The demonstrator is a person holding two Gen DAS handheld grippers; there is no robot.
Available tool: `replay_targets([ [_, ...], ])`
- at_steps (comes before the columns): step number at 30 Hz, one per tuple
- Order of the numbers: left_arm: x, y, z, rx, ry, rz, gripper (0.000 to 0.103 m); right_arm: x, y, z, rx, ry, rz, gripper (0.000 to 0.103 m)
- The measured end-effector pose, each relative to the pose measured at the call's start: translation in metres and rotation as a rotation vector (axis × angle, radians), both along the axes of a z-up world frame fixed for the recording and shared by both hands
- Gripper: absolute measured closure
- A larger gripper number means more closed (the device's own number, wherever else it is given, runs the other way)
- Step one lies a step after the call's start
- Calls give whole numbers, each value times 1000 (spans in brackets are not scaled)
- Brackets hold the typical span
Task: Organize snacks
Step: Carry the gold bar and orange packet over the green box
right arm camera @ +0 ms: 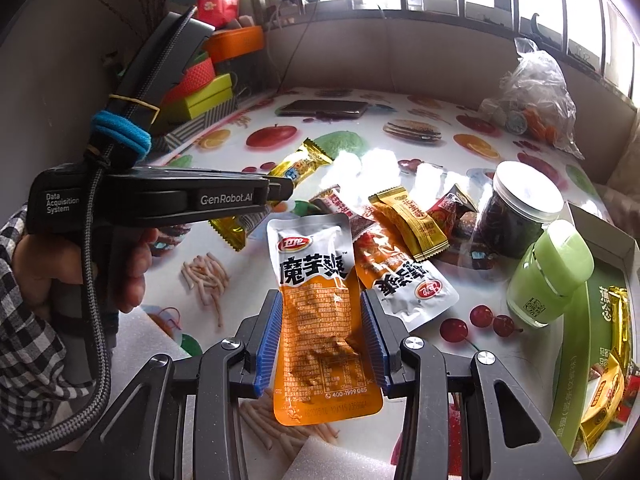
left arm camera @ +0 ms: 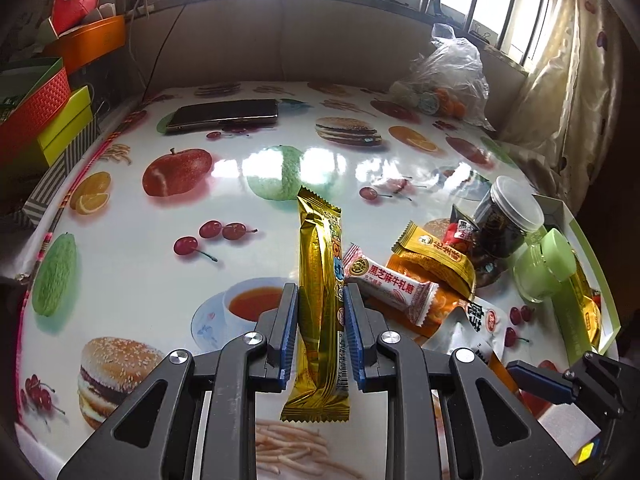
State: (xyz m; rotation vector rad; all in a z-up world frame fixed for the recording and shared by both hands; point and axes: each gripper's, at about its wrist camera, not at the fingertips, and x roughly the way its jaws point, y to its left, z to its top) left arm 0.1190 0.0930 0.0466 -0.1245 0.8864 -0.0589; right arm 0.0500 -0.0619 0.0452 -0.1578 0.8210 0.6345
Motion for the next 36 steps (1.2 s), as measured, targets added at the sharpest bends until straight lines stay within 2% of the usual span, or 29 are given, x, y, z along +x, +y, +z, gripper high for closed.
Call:
replay_targets([
  [11, -42, -12, 32, -16, -79, -24, 79, -19, -19, 21, 23, -40, -54, 65],
  [17, -59, -26, 42, -57, -113, -68, 79, -29, -36, 34, 43, -67, -91, 65],
  [25, -71, -44, 52, -54, -136, -92, 79, -34, -63, 44, 52, -89, -160, 65],
  [36, -79, -90, 65, -59, -163, -184, 79, -34, -113, 56, 46, -122, -278, 65],
])
